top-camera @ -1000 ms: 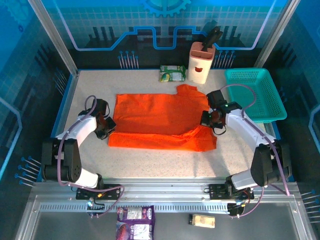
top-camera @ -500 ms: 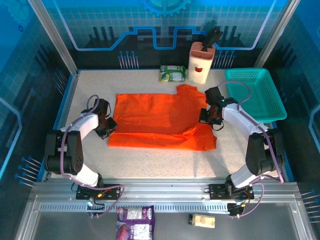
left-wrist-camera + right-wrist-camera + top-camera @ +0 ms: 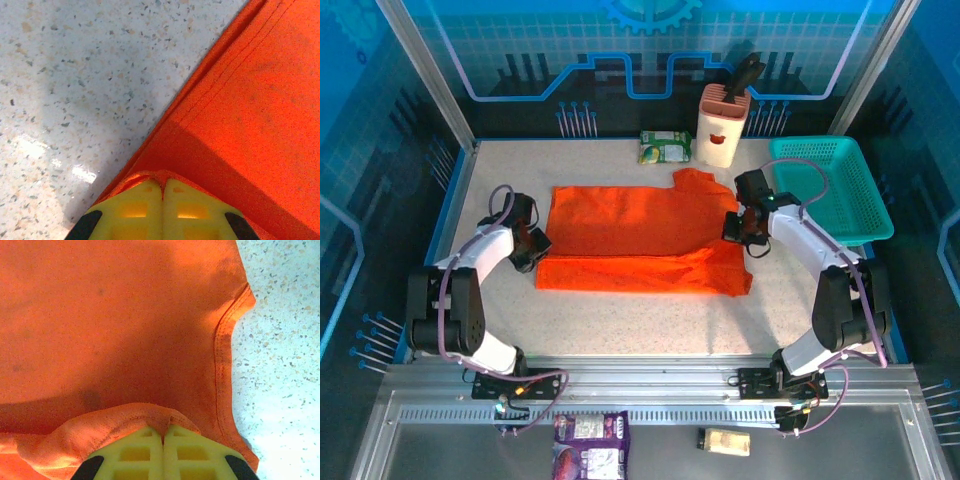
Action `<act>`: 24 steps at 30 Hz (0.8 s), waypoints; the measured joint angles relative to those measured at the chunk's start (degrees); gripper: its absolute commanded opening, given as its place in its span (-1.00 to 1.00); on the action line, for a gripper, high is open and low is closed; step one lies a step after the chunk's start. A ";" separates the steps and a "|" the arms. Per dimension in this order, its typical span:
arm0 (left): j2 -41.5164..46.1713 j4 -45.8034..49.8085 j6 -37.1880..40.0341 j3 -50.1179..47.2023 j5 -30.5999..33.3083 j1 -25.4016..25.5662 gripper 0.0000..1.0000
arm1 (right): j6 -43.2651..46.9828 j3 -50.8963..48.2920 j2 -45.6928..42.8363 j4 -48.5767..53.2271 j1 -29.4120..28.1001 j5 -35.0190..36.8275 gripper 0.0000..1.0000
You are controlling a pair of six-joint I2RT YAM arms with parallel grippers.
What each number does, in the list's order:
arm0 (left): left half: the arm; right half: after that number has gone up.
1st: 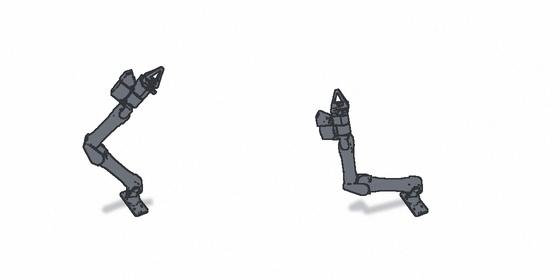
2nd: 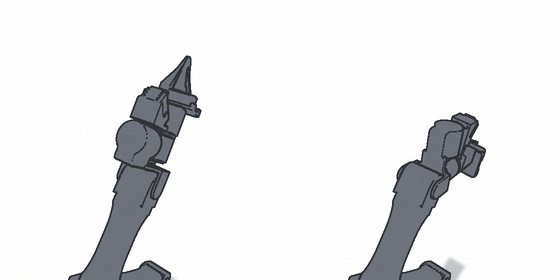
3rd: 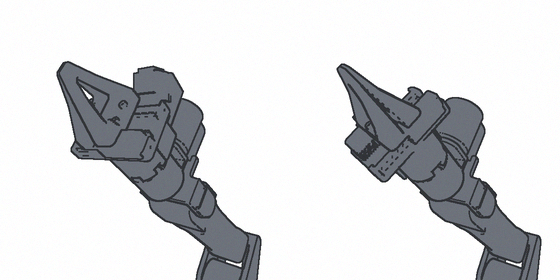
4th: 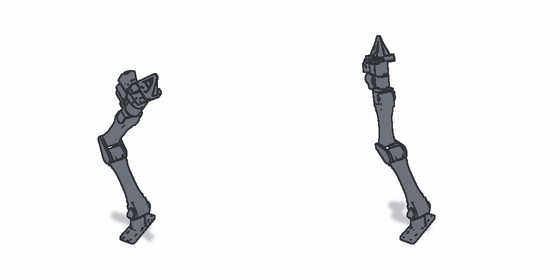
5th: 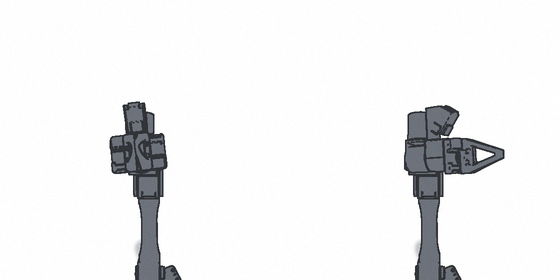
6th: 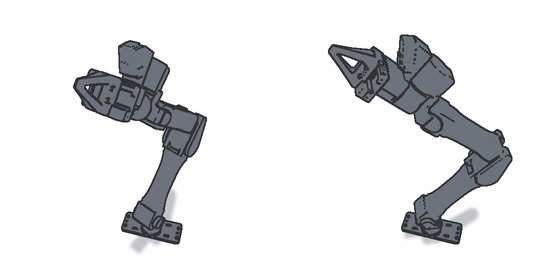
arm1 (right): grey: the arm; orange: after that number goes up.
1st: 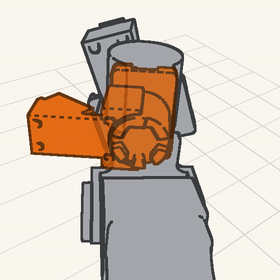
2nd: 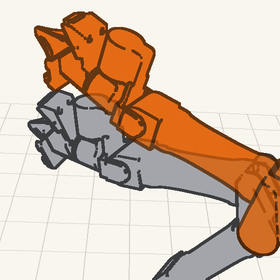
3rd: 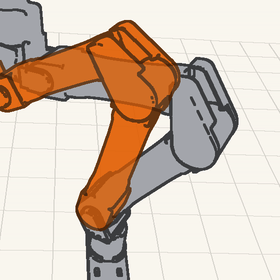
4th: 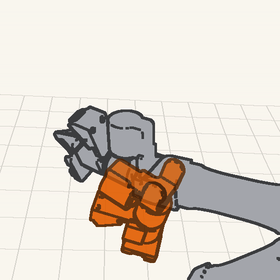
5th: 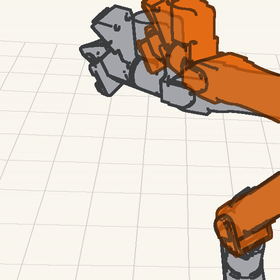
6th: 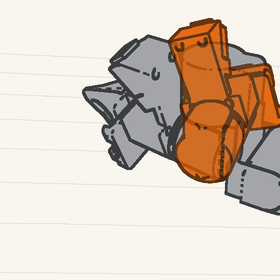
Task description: Fold the inside-out t-shirt
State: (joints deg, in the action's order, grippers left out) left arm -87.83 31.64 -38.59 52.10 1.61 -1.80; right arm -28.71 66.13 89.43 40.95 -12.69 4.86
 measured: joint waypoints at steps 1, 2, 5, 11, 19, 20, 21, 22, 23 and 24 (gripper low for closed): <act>-0.94 -0.31 -0.02 0.39 -0.28 -0.02 -0.95 | 0.11 0.26 0.20 -0.07 0.00 0.00 -1.00; -1.84 -0.57 0.00 0.74 -0.50 -0.04 -0.95 | 0.28 0.74 0.61 -0.13 0.00 -0.04 -1.00; -3.91 -1.14 0.00 1.05 -1.09 -0.07 -0.94 | 0.74 2.71 2.82 -0.61 0.00 -0.85 -1.00; -4.28 -1.16 0.00 1.05 -1.40 -0.13 -0.93 | 1.95 5.68 7.74 -1.55 0.00 -2.62 -1.00; -4.28 -1.38 0.46 1.07 -1.62 -0.13 -0.69 | 3.13 7.41 11.08 -1.64 0.00 -3.41 -0.92; -4.28 -1.36 0.92 1.11 -1.64 -0.13 -0.64 | 3.17 7.50 11.30 -1.62 0.02 -3.39 -0.76; -4.26 -1.29 1.25 1.14 -1.62 -0.13 -0.59 | 3.23 7.52 11.43 -1.60 0.02 -3.34 -0.58; -4.26 -1.05 1.38 1.29 -1.62 -0.13 -0.54 | 3.61 7.54 11.43 -1.55 0.02 -3.17 -0.47; -4.13 -0.68 1.68 1.55 -1.60 -0.13 -0.47 | 3.61 7.67 11.43 -1.38 0.02 -2.89 -0.37; -3.67 -0.26 2.12 1.77 -1.60 -0.13 -0.41 | 3.69 7.93 11.43 -1.09 0.02 -2.49 -0.28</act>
State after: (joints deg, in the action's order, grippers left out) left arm -91.50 31.38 -36.47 53.87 0.01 -1.93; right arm -25.02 74.06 100.86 39.86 -12.67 2.37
